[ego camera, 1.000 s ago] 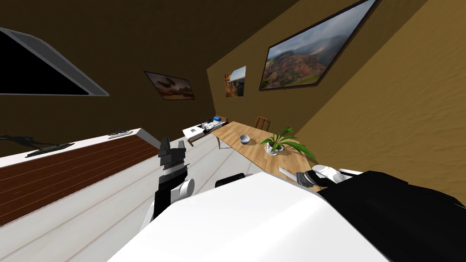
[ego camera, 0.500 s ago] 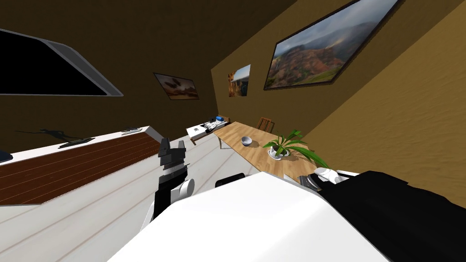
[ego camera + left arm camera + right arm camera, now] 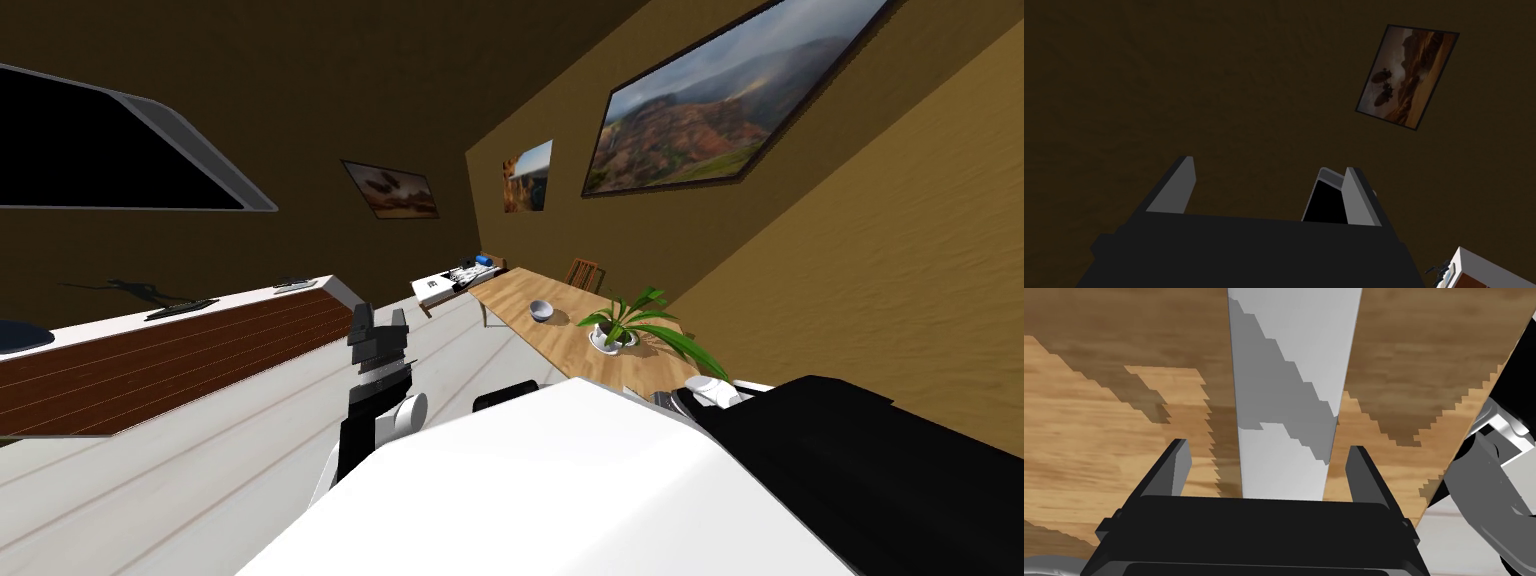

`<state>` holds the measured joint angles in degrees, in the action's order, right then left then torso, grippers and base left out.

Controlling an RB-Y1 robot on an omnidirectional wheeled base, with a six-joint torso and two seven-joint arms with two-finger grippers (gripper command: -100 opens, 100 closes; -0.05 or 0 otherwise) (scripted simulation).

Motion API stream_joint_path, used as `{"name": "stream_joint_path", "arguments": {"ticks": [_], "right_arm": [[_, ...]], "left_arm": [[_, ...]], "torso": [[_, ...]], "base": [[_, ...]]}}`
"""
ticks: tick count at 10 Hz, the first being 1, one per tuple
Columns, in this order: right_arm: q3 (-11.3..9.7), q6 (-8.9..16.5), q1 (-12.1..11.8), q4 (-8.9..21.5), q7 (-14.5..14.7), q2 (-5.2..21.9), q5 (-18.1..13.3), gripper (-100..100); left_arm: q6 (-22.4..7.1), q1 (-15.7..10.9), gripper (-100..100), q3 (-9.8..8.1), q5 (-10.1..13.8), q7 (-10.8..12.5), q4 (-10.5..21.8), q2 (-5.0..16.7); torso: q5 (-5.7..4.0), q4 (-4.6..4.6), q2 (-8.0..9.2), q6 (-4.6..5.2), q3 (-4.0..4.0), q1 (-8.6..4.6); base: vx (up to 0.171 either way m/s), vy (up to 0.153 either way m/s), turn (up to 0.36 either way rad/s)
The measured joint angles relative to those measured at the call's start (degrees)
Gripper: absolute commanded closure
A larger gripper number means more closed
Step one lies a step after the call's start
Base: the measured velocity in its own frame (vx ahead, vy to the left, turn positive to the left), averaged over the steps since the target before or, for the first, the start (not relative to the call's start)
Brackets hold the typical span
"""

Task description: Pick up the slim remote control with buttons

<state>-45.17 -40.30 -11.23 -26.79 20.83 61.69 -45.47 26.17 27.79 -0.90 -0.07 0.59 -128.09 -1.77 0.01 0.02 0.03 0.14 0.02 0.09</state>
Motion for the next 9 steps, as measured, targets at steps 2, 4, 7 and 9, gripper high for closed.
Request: {"name": "stream_joint_path", "arguments": {"ticks": [2, 4, 7, 9], "right_arm": [[-0.04, -0.16, -0.04, -0.03, 0.02, -0.05, -0.01, 100], [-0.03, -0.12, -0.03, -0.02, 0.02, -0.05, -0.01, 100], [0.12, -1.19, 0.39, 0.61, 0.35, 0.78, 0.09, 100], [-0.06, -1.62, 0.17, -0.82, -0.43, 2.41, -0.01, 0]], "left_arm": [[0.0, 0.0, 0, 0.0, 0.0, 0.0, 0.0, 0.0], [0.0, 0.0, 0, 0.0, 0.0, 0.0, 0.0, 0.0], [0.0, 0.0, 0, 0.0, 0.0, 0.0, 0.0, -0.01], [0.0, 0.0, 0, 0.01, 0.0, 0.0, 0.0, -0.01]], "torso": [[0.0, 0.02, -0.02, -0.03, 0.0, -0.03], [-0.01, 0.01, -0.02, -0.03, -0.01, -0.04], [0.09, 0.01, -0.03, 0.01, -0.01, 0.11], [0.06, 0.02, -0.01, 0.0, 0.0, 0.16]], "base": [[0.0, 0.0, 0.0], [0.0, 0.0, 0.0], [0.001, 0.035, -0.045], [-0.001, 0.018, -0.008]]}}
